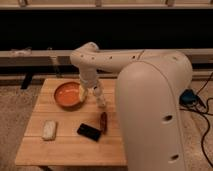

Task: Knock the bottle over

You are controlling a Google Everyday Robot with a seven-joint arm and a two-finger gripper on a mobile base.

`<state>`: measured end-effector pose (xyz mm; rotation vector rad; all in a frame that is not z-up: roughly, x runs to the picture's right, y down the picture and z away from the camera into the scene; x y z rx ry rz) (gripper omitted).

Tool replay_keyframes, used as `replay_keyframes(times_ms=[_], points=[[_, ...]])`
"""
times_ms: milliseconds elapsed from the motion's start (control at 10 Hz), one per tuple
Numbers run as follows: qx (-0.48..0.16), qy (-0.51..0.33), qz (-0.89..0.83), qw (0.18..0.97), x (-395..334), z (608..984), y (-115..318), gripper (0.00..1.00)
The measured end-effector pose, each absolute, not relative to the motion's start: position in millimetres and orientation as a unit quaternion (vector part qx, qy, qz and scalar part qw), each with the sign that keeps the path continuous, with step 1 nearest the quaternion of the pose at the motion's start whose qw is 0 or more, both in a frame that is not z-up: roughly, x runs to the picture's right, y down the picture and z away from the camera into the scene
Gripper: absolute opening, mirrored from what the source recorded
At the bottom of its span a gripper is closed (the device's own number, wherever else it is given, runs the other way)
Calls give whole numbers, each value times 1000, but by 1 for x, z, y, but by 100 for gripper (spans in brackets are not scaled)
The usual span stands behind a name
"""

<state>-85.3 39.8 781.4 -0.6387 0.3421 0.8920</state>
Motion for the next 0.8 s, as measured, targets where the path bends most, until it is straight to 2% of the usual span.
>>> replay_keyframes(times_ms=[400,800], points=[[-313,148,381,857,-117,730,79,80],[-320,148,389,851,-111,724,79,80]])
